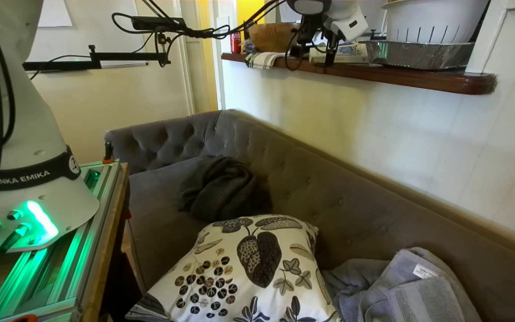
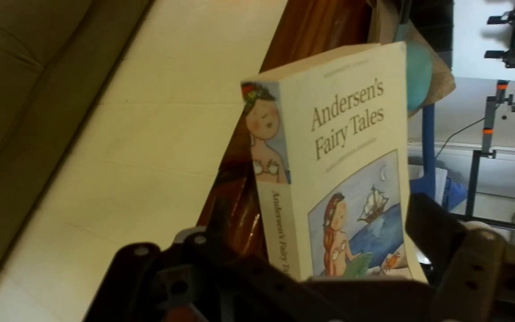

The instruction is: Put the white book on the countertop.

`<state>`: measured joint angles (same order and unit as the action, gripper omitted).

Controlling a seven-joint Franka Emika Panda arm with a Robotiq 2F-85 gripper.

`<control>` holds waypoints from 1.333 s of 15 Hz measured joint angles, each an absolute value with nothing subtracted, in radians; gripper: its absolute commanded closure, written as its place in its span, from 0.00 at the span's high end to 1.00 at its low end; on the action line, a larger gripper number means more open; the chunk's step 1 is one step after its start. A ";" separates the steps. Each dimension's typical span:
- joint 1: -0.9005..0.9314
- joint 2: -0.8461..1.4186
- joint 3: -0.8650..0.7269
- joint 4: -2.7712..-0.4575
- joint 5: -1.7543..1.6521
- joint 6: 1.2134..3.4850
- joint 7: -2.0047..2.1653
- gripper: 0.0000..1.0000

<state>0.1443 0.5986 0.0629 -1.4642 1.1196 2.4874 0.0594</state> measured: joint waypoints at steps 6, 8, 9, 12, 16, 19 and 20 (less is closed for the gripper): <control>0.112 0.491 0.053 -1.509 0.929 2.166 0.206 1.00; 0.091 0.439 0.050 -1.524 0.873 2.007 0.215 1.00; 0.083 0.409 0.043 -1.536 0.831 1.935 0.232 1.00; 0.066 0.306 0.010 -1.592 0.687 1.756 0.305 1.00; 0.055 0.160 -0.020 -1.683 0.508 1.595 0.437 1.00; 0.047 0.063 -0.029 -1.748 0.377 1.527 0.544 1.00; 0.041 0.035 -0.031 -1.764 0.329 1.508 0.574 1.00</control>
<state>0.0406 0.0345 -0.0309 -1.7643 0.3288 1.5085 0.5738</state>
